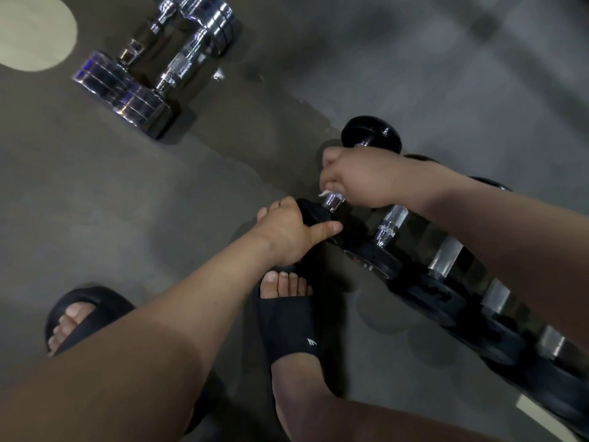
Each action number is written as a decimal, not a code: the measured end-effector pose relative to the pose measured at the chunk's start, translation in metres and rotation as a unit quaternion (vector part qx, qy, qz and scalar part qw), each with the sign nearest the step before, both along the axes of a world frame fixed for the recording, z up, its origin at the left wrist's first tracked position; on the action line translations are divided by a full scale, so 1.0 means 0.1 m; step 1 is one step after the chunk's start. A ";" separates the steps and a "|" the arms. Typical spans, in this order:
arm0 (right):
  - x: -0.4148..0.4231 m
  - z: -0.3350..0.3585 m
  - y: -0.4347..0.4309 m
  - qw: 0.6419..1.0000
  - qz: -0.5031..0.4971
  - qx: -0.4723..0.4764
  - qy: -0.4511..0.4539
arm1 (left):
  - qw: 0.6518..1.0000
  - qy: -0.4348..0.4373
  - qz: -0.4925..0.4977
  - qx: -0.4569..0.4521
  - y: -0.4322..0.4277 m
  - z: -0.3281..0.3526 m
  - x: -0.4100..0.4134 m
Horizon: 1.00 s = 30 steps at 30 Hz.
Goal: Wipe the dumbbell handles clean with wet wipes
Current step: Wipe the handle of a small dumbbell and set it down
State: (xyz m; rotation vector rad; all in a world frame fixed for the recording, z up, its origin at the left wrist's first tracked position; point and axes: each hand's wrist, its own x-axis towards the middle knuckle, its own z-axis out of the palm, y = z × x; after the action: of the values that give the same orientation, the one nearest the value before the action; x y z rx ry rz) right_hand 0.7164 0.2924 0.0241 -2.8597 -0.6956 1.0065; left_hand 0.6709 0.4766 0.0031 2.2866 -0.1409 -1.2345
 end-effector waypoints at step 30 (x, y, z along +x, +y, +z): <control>-0.43 -0.18 -0.24 0.970 -0.081 -0.027 -0.229 | 1.000 -0.013 -0.024 0.005 0.02 -0.14 0.02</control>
State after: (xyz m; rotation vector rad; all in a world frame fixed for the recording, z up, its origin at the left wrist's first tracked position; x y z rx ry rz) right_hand 0.6730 0.2680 0.0058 -3.1615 -0.4416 0.3466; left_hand 0.6728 0.4785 -0.0105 2.3219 -0.2010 -1.2327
